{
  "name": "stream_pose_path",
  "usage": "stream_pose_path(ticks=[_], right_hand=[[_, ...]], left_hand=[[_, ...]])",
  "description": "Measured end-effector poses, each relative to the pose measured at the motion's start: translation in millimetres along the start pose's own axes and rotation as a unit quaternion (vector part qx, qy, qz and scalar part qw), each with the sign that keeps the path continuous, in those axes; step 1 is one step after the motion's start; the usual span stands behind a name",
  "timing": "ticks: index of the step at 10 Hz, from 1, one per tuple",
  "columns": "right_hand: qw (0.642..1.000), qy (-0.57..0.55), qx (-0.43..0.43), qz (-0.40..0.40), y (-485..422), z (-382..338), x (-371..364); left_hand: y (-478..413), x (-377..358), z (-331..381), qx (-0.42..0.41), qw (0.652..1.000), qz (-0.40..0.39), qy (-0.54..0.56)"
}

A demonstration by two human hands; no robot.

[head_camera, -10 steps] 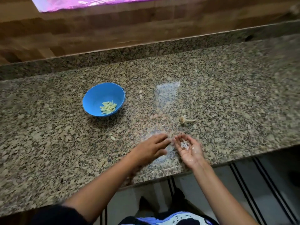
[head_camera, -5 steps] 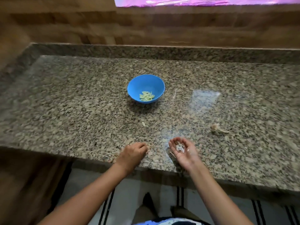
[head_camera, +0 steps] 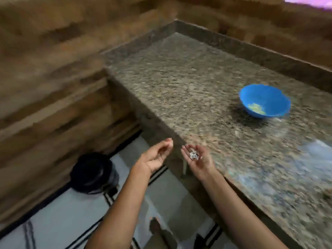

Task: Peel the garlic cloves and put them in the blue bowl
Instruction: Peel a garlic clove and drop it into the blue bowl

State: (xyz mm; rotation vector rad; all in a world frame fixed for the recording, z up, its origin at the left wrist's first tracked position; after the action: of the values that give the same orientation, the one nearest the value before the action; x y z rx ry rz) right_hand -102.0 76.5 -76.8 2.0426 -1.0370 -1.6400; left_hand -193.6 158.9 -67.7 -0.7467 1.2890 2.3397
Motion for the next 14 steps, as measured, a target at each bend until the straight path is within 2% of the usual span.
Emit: stream_pose_path(ticks=[1, 2, 3, 5, 6, 8, 10, 12, 13, 14], right_hand=[[0.992, 0.06, -0.104, -0.037, -23.0, 101.1, -51.0], [0.973, 0.12, -0.19, -0.054, -36.9, 207.5, -92.5], [0.958, 0.147, -0.242, -0.056, -42.0, 297.1, -127.5], [0.958, 0.166, -0.233, -0.011, -60.8, 405.4, -155.8], [0.966, 0.125, -0.224, 0.016, -68.5, 427.8, -156.8], [0.952, 0.235, -0.196, 0.015, -96.3, 452.1, -164.2], [0.945, 0.255, -0.204, 0.014, -113.3, 479.7, -178.4], [0.93, 0.288, -0.228, 0.026, -155.0, 513.6, -154.7], [0.924, 0.309, -0.22, 0.046, -203.2, 533.6, -128.3], [0.93, 0.276, -0.231, 0.072, -267.6, 570.0, -103.4]], left_hand=[[35.9, 96.2, 60.4, -0.073, 0.991, 0.072, 0.081], [74.9, 190.6, 118.4, -0.153, 0.969, 0.14, 0.137], [105.7, 269.5, 163.1, -0.194, 0.948, 0.175, 0.182], [131.3, 396.5, 222.4, -0.19, 0.932, 0.213, 0.224], [132.1, 422.7, 236.3, -0.175, 0.932, 0.201, 0.246], [121.0, 439.0, 274.3, -0.169, 0.934, 0.182, 0.257], [102.7, 458.5, 296.0, -0.152, 0.937, 0.178, 0.26], [54.6, 498.9, 272.9, -0.115, 0.929, 0.188, 0.297], [7.9, 534.3, 246.3, -0.079, 0.93, 0.188, 0.307], [-51.2, 585.1, 233.2, -0.088, 0.917, 0.242, 0.305]])
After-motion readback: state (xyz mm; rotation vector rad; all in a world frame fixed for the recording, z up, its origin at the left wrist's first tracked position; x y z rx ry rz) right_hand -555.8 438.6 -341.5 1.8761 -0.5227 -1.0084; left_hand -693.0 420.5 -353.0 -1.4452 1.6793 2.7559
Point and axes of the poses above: each hand's wrist, its own y-axis away from the middle knuckle, its own x-axis out of the back of the hand, z = x × y, the point moved 10 cm from there along -y, towards the middle knuckle, and after that the axes turned 4 degrees about -z, right-handed, at the moved point
